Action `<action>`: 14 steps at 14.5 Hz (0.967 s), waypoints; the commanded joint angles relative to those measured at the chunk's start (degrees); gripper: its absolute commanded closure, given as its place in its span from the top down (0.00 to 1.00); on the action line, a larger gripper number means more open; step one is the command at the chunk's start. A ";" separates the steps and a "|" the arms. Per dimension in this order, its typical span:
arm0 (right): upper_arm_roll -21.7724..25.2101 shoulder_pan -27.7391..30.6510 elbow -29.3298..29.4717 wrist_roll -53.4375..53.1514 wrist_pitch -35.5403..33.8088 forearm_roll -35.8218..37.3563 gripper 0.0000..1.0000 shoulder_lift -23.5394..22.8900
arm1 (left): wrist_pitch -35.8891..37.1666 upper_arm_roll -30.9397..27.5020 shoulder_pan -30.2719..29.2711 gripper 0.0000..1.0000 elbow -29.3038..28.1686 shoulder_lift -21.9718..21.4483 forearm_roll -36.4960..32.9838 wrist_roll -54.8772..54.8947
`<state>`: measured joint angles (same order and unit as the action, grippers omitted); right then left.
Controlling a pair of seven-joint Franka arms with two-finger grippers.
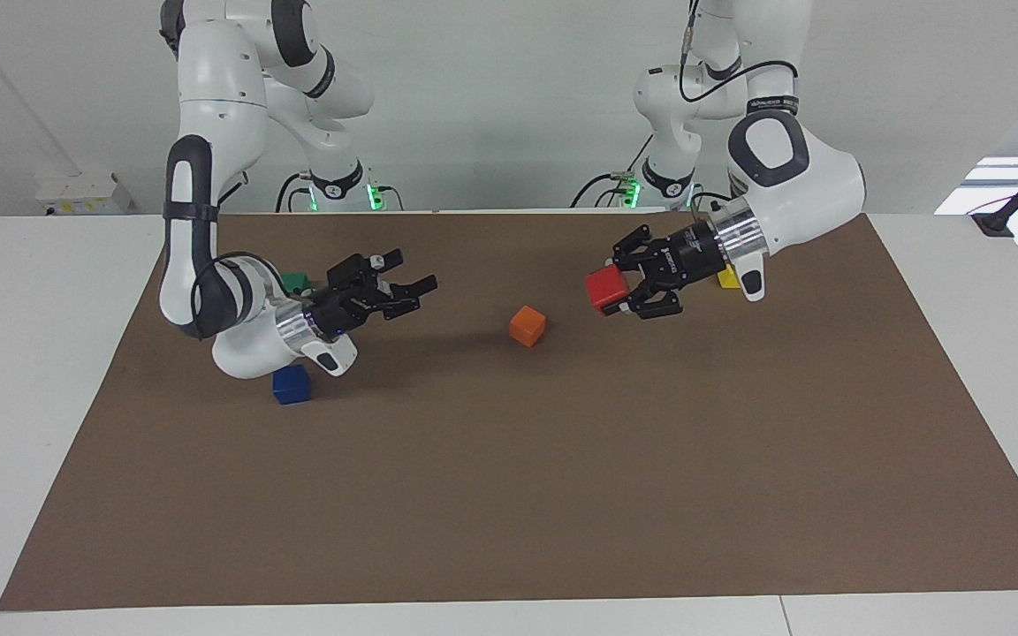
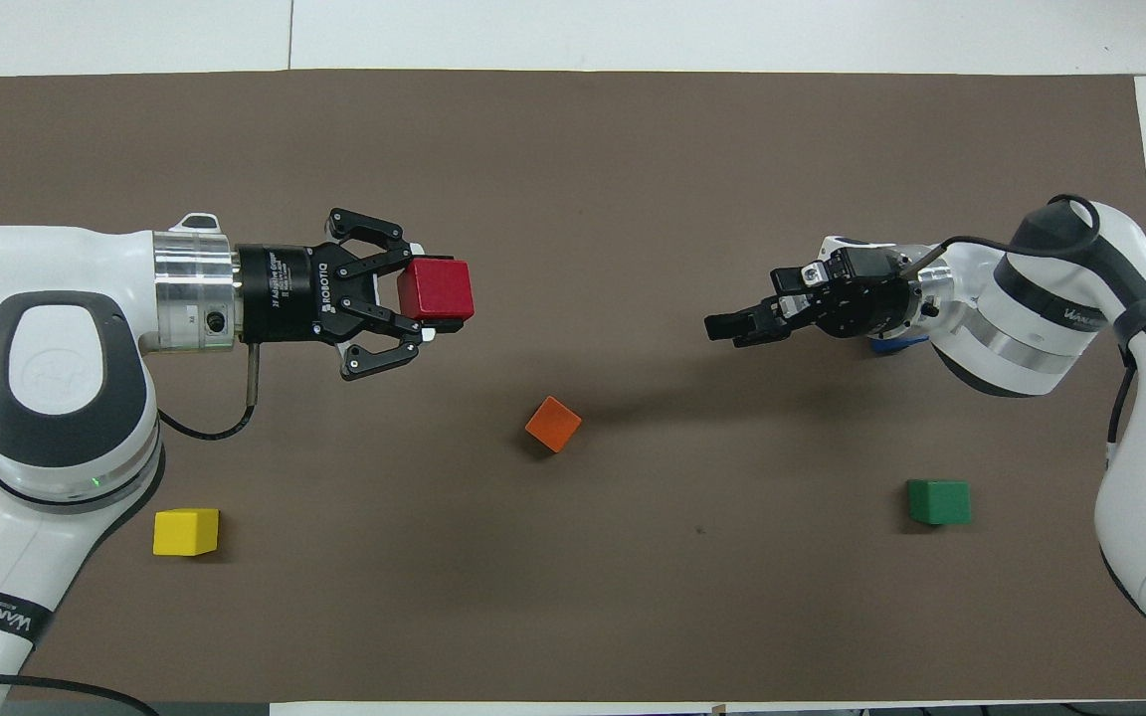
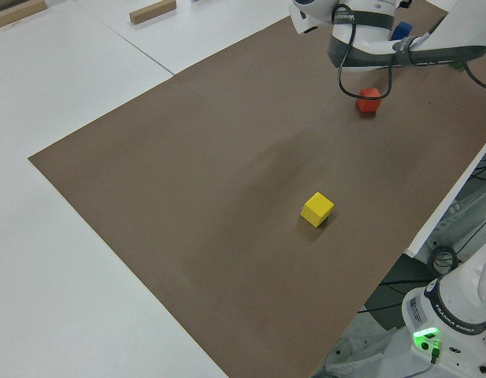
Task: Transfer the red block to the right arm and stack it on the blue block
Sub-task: 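Carry the red block toward center while the right gripper approaches it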
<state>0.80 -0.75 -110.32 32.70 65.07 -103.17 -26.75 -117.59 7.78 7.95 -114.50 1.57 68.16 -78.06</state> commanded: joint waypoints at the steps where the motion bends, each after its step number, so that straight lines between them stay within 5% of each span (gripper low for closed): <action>1: -0.10 -2.33 0.01 -0.18 3.46 -2.56 1.00 -0.23 | -4.12 -0.66 4.42 0.00 -2.40 -2.19 4.42 -0.52; 5: -0.10 -4.17 -0.25 7.98 13.57 -2.39 1.00 -0.67 | -14.04 -0.66 11.89 0.00 -3.36 -2.19 8.91 -0.25; 14: -0.01 -4.88 -0.42 14.94 14.12 -2.30 1.00 0.03 | -23.46 -0.66 19.03 0.00 -4.33 -1.22 17.18 5.02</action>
<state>0.97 -6.20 -110.38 46.66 79.91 -104.52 -27.17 -138.84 7.87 25.24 -117.51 1.33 83.12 -75.40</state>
